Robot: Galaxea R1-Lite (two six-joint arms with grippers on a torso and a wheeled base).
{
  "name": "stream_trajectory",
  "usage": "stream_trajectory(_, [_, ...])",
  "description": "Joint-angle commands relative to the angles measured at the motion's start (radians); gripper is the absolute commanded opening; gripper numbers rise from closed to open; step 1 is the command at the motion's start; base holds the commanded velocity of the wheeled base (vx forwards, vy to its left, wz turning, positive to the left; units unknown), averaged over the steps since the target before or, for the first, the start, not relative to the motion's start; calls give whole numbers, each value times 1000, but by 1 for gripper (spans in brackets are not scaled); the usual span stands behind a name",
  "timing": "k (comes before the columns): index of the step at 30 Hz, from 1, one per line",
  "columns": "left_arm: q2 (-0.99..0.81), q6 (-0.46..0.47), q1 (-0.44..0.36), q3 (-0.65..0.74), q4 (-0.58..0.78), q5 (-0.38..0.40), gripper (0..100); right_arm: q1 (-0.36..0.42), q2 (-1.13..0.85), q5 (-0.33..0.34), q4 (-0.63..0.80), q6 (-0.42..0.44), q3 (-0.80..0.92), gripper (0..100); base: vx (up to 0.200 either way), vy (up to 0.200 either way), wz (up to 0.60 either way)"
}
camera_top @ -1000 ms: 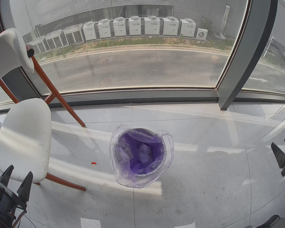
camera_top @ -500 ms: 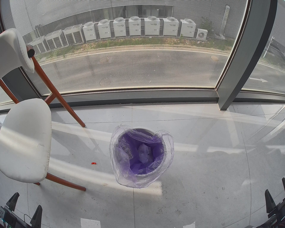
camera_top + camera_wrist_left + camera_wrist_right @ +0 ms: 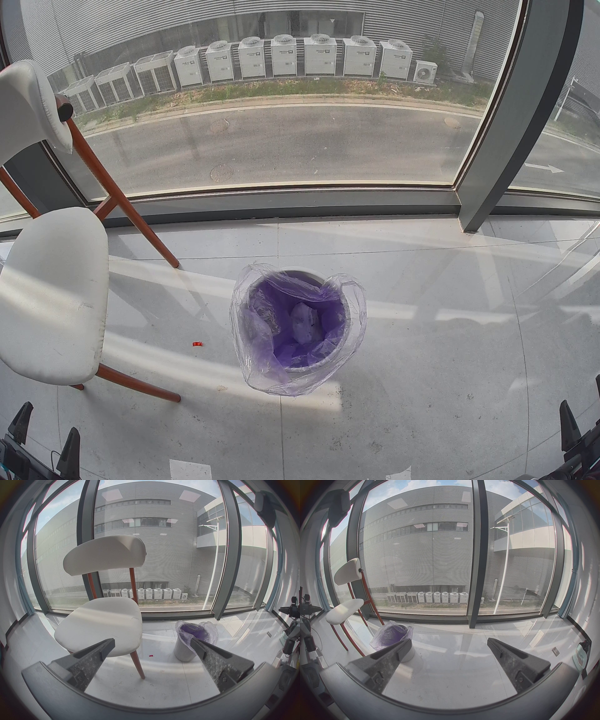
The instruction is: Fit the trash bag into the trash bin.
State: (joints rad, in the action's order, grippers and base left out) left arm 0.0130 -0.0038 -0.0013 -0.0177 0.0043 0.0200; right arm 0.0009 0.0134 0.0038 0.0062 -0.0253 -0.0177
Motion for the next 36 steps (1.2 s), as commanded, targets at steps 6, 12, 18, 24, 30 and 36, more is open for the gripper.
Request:
stream_trajectory(6, [-2, 8, 0, 16, 2, 1, 100, 1, -13, 1, -2, -1, 16, 100, 0, 0, 0])
stream_trajectory(12, [-2, 8, 0, 16, 2, 1, 100, 1, -13, 1, 0, -1, 16, 100, 0, 0, 0])
stream_trajectory(18, [-2, 8, 0, 16, 2, 1, 100, 1, -13, 1, 0, -1, 16, 100, 0, 0, 0])
stream_trajectory(24, [-2, 8, 0, 16, 2, 1, 100, 1, -13, 1, 0, -1, 16, 100, 0, 0, 0])
stream_trajectory(30, [-2, 8, 0, 16, 2, 1, 100, -2, -13, 1, 0, -7, 16, 100, 0, 0, 0])
stream_trajectory(36, [-2, 8, 0, 16, 2, 1, 100, -2, -13, -1, 0, -7, 16, 100, 0, 0, 0])
